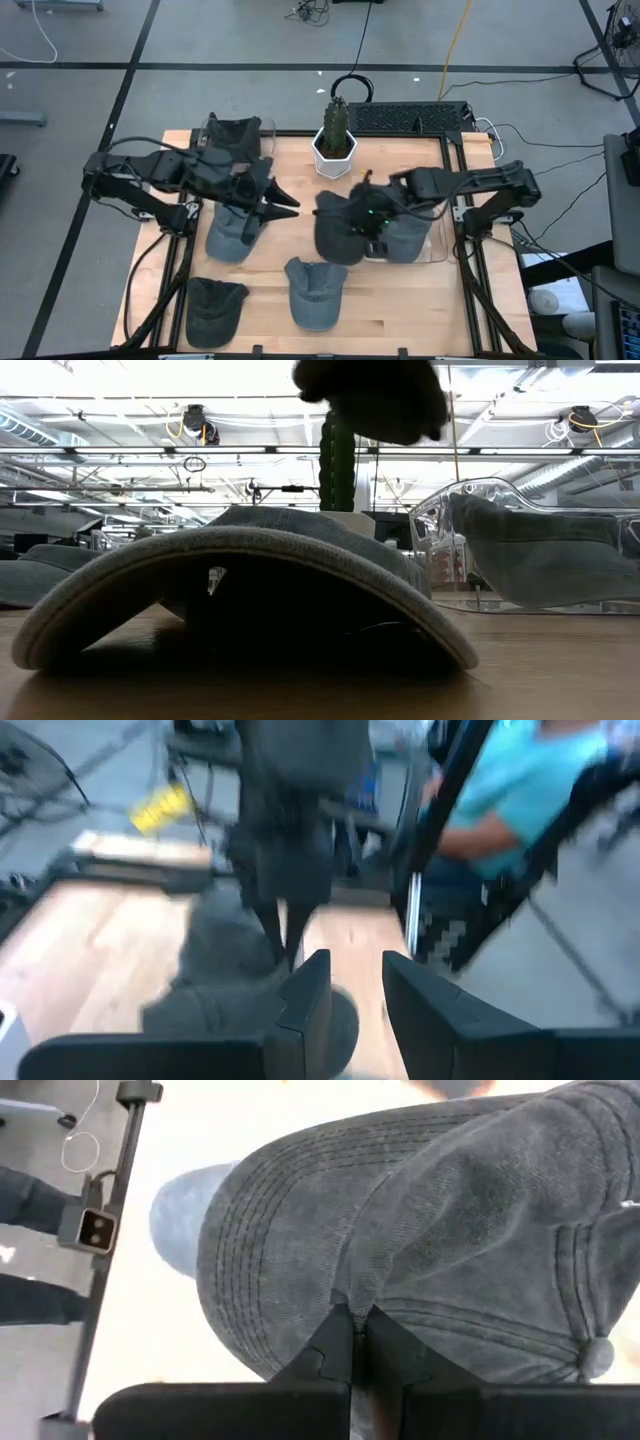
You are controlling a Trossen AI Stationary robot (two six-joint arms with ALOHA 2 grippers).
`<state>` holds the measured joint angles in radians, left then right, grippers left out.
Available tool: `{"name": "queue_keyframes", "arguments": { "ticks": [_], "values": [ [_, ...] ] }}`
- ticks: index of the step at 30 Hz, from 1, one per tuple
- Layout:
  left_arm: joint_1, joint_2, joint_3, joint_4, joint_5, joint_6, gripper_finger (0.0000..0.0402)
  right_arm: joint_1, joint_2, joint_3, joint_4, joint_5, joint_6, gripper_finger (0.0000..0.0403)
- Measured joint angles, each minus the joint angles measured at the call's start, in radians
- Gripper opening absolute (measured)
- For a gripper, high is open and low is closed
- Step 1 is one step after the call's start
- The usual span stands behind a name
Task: Pick & Place hat
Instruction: Put the right black cap into the top transparent bin
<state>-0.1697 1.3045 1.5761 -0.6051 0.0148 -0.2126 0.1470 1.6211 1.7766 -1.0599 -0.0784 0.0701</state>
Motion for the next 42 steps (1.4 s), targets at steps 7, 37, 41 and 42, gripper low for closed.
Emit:
{"name": "queue_keyframes", "arguments": {
  "ticks": [7,37,41,42],
  "values": [
    [0.021,0.052,0.0,-0.015,0.042,0.142,0.013,-0.044,0.046,0.088,-0.023,-0.002,-0.078,0.0],
    [0.107,0.271,-0.001,-0.002,0.195,0.341,0.0176,-0.013,0.053,0.084,0.091,-0.03,-0.095,0.0],
    [0.115,0.273,-0.002,-0.007,0.194,0.331,0.0162,-0.013,0.053,0.084,0.09,-0.026,-0.112,0.0],
    [0.117,0.273,-0.002,-0.005,0.194,0.331,0.0159,-0.014,0.053,0.084,0.09,-0.026,-0.115,0.0]
  ]
}}
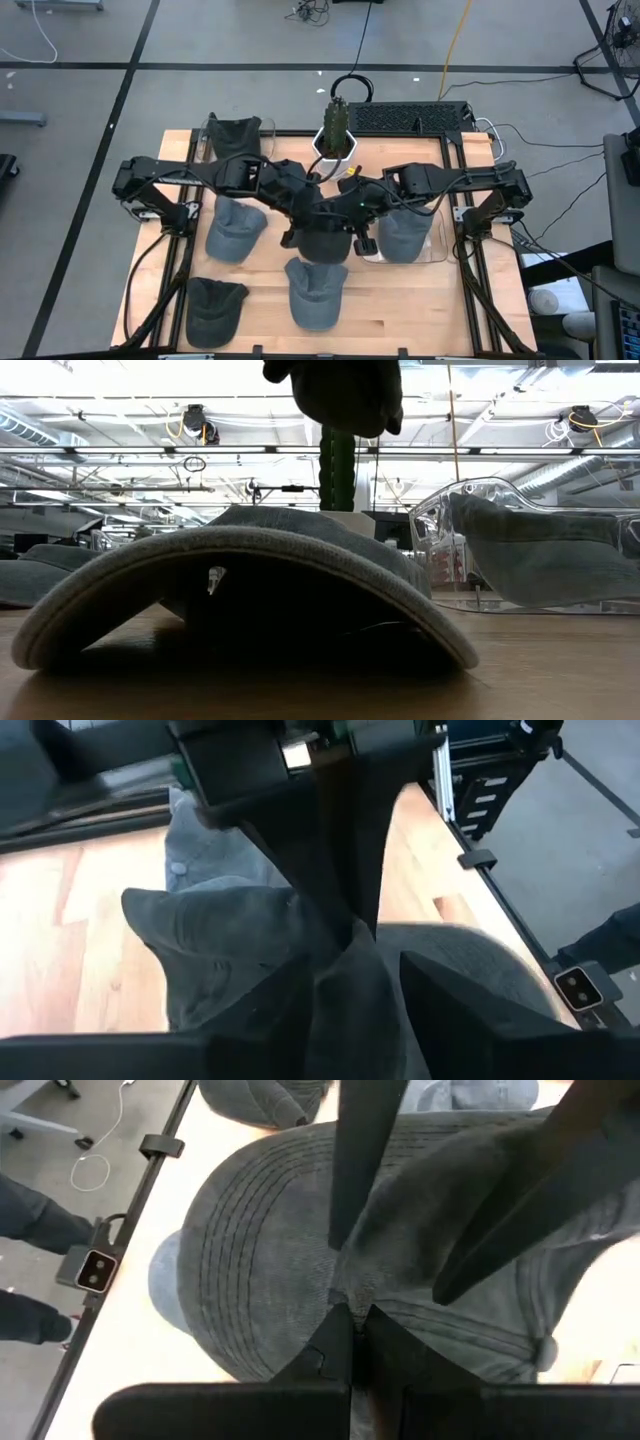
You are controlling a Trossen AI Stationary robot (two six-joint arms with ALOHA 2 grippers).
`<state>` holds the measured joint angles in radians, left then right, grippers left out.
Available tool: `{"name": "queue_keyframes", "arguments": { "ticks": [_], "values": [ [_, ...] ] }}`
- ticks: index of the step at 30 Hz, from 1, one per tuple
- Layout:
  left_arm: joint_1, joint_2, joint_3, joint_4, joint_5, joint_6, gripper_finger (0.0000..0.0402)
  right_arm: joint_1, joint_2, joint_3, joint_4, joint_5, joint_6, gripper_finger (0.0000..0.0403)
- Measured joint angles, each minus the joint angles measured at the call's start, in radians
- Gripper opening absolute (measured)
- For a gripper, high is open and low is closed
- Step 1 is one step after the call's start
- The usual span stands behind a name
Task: Pick & Place hat
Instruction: Put the right black cap into the top transparent bin
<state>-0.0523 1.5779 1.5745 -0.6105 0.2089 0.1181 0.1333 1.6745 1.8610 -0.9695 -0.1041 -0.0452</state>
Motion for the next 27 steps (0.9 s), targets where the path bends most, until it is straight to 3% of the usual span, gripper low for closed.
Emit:
{"name": "queue_keyframes", "arguments": {
  "ticks": [10,16,27],
  "values": [
    [0.047,0.002,0.0,-0.098,0.037,0.004,0.0159,0.014,0.0,-0.001,-0.008,0.003,-0.03,0.0],
    [0.038,0.006,0.001,-0.032,0.1,0.008,0.017,0.021,0.0,-0.001,-0.008,-0.004,-0.073,0.0],
    [0.024,0.015,0.001,-0.025,0.105,0.033,0.0162,0.022,0.0,-0.001,-0.007,-0.026,-0.124,0.0]
  ]
}}
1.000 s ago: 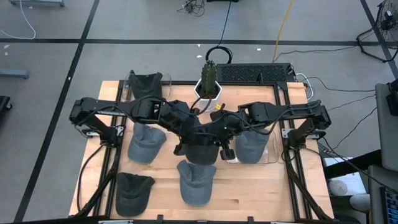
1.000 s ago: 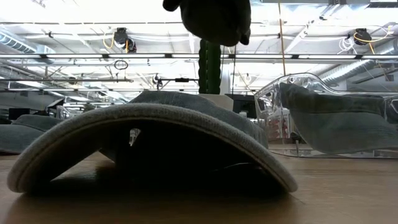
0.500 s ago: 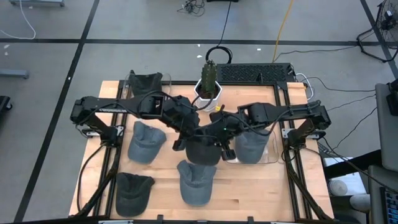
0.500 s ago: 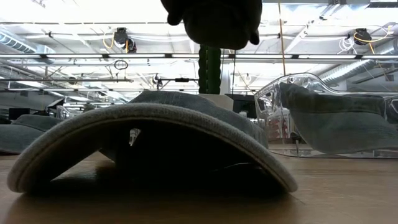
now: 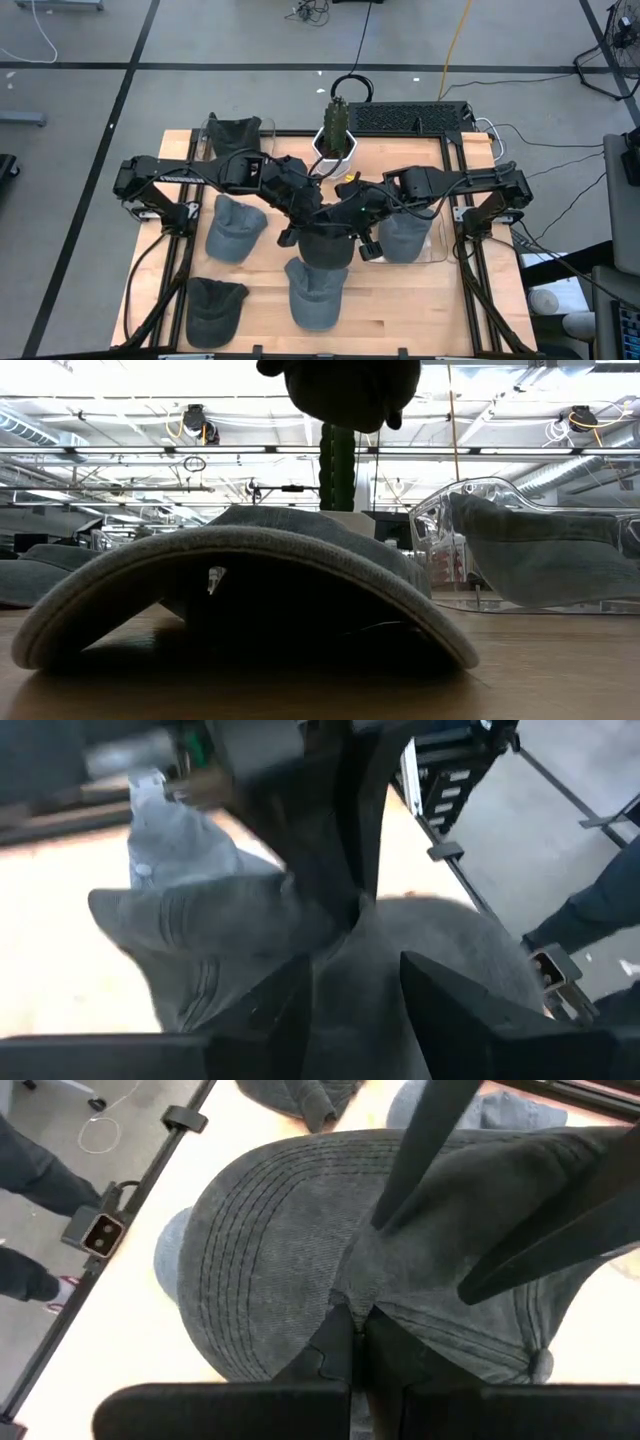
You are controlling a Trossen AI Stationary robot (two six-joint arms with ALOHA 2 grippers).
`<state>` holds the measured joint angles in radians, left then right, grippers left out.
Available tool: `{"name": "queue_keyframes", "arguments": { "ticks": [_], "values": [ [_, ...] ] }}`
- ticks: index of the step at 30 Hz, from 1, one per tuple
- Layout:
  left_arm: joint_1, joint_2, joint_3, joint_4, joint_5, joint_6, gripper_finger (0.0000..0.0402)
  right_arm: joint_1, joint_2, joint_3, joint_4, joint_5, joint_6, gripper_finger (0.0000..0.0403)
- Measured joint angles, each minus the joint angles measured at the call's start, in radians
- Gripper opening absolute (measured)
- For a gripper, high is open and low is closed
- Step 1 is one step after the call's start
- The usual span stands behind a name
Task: Pick & Place hat
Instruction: Put the right black cap into the top transparent bin
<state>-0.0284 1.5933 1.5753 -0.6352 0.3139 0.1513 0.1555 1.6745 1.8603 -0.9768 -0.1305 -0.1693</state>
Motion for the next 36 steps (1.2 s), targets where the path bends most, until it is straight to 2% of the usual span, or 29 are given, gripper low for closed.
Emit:
{"name": "queue_keyframes", "arguments": {
  "ticks": [7,14,21,26,36],
  "values": [
    [-0.002,0.031,0.002,-0.129,0.006,0.0,0.0161,0.003,0.001,-0.001,-0.008,-0.001,-0.031,0.0],
    [-0.006,0.031,0.0,-0.08,0.001,-0.002,0.0156,0.004,-0.002,-0.001,-0.013,-0.004,-0.044,0.0],
    [-0.01,0.03,-0.001,-0.092,0.0,-0.004,0.0099,0.004,-0.002,-0.001,-0.01,0.026,-0.06,0.0],
    [-0.011,0.03,-0.001,-0.022,0.0,-0.086,0.0061,0.003,-0.002,0.0,-0.005,0.022,-0.06,0.0],
    [-0.015,0.03,-0.001,-0.01,-0.005,-0.116,0.0049,-0.018,-0.002,0.0,0.006,0.025,-0.057,0.0]
  ]
}}
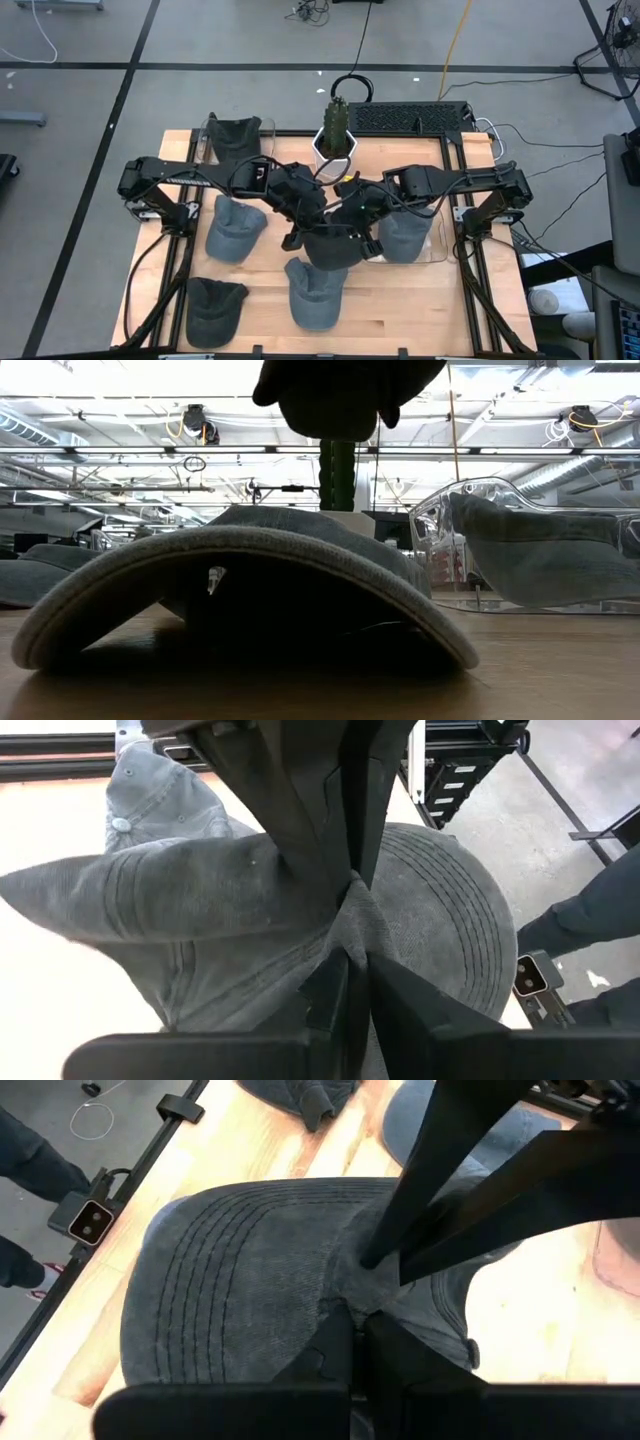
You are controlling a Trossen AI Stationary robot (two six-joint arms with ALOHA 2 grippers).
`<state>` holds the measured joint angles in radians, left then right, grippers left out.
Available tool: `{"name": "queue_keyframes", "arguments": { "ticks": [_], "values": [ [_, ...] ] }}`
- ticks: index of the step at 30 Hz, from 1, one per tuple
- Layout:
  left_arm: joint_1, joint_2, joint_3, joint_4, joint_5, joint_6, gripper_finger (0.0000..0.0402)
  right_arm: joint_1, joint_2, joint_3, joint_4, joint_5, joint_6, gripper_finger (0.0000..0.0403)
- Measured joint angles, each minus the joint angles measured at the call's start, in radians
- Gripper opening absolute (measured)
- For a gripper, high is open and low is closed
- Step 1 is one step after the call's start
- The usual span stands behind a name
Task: Pick & Place hat
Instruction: Put the right black cap into the top transparent bin
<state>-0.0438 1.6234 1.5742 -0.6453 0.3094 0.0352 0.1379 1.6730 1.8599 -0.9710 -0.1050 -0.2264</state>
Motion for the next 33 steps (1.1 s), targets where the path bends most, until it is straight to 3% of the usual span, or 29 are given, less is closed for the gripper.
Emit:
{"name": "queue_keyframes", "arguments": {
  "ticks": [8,14,21,25,33],
  "values": [
    [-0.003,0.0,0.0,-0.015,-0.003,0.047,0.0047,0.0,0.001,0.0,0.001,0.047,0.004,0.0006],
    [-0.008,0.0,0.0,-0.085,-0.008,0.12,0.0009,-0.002,0.001,0.003,0.014,0.068,0.022,0.0035],
    [-0.016,-0.003,0.0,-0.222,-0.101,0.236,0.0005,-0.002,0.001,0.003,-0.018,0.158,0.065,0.0056],
    [-0.017,-0.011,0.0,-0.332,-0.193,0.29,0.0005,-0.004,-0.02,0.003,-0.097,0.192,0.077,0.006],
    [0.036,-0.05,0.0,-0.646,-0.49,0.442,0.0005,-0.014,-0.062,0.002,-0.233,0.189,0.188,0.0055]
  ]
}}
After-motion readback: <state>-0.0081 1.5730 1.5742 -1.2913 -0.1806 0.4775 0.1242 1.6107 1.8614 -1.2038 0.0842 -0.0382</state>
